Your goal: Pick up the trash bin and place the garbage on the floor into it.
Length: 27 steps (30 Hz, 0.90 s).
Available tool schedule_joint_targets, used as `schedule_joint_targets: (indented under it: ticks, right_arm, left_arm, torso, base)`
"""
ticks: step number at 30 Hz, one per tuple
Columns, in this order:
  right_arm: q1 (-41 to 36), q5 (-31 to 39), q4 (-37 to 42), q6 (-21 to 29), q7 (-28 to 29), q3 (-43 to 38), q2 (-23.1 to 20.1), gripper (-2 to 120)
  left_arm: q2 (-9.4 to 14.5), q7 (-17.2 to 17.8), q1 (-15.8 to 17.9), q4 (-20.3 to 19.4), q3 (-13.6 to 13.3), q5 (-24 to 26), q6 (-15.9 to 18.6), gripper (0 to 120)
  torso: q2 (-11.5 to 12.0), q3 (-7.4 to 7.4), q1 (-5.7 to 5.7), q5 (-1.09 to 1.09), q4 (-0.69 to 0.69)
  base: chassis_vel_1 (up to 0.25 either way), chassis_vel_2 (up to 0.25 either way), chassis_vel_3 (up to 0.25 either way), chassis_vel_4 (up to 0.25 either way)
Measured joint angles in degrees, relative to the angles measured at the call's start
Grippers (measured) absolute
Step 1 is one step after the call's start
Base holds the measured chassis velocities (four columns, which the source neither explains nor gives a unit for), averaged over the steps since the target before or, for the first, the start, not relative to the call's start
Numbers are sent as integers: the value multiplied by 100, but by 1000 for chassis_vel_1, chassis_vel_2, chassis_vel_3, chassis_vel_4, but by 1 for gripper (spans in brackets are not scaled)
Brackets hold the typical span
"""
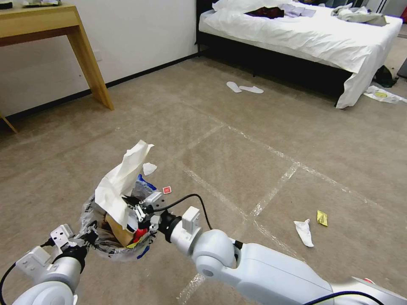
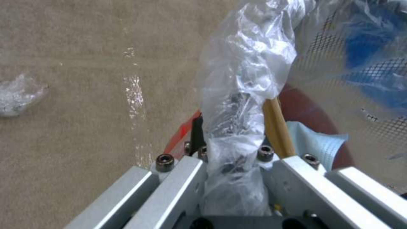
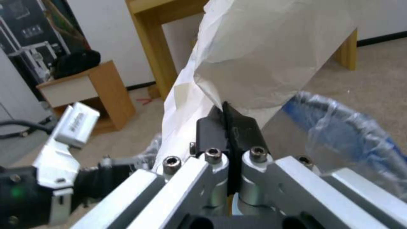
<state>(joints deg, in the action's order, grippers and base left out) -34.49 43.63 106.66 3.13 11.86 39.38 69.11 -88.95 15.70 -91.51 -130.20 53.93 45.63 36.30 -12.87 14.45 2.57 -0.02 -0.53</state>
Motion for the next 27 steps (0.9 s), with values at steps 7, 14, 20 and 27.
schedule_joint_targets:
  ticks: [7,14,20,27]
  right_arm:
    - [39,-158,-434,-98,-47,150,210,0]
    - [49,-226,-655,-137,-70,249,244,0]
    - [35,-373,-837,-231,-109,326,223,0]
    - [9,-461,-966,-293,-139,358,216,0]
  left_arm:
    - [5,0,7,-32,-2,21,0,1]
    - [1,2,10,-71,-1,41,2,1]
    - [1,9,-5,-105,9,56,5,1]
    - [-4,10,-21,-140,11,56,5,1]
  torso:
    - [0,0,0,1,0]
    - [0,0,0,1,0]
    - [0,0,0,1,0]
    - [0,0,0,1,0]
  base:
    - [0,0,0,0]
    - [0,0,0,0]
    - [0,0,0,0]
    - [0,0,0,0]
